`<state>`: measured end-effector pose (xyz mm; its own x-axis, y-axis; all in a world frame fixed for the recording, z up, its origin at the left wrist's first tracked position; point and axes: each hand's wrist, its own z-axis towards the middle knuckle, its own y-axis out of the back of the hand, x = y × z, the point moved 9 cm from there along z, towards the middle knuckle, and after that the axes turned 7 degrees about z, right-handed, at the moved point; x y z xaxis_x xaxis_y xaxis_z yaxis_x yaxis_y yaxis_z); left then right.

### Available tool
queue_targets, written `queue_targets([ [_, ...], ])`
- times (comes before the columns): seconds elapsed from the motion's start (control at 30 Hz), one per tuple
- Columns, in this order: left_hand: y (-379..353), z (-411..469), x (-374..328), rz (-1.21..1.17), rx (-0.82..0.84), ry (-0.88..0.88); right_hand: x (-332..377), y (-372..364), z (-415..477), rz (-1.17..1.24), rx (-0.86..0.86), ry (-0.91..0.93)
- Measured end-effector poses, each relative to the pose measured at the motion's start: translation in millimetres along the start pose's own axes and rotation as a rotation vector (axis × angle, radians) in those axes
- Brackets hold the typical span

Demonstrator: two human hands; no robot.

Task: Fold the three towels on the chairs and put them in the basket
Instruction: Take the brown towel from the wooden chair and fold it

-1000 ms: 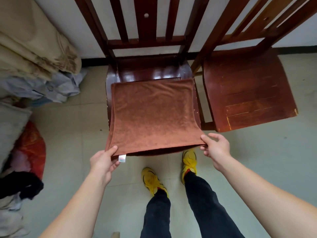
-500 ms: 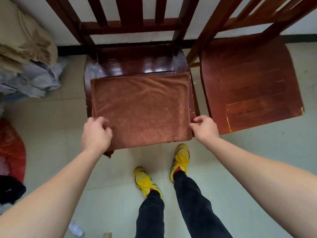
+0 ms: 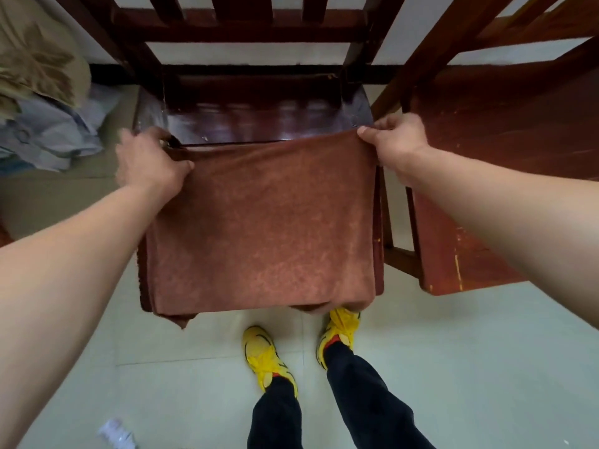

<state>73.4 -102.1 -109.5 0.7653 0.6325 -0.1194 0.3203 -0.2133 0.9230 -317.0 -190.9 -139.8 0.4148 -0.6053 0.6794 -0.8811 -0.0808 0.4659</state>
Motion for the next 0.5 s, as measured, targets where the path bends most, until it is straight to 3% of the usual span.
queue_targets([
  [0.17, -6, 18, 12, -0.133, 0.18, 0.12, 38, -11, 8, -0.024, 0.016, 0.148],
  [0.33, 19, 40, 16, -0.274, -0.024, 0.175, 55, -8, 21, -0.045, 0.029, 0.182],
  [0.43, 39, 28, 12, -0.031, -0.207, 0.156, 45, -4, 11, 0.019, 0.076, 0.077],
  [0.5, 37, 1, -9, 0.097, -0.239, -0.027, 29, -6, -7, 0.048, 0.136, 0.029],
])
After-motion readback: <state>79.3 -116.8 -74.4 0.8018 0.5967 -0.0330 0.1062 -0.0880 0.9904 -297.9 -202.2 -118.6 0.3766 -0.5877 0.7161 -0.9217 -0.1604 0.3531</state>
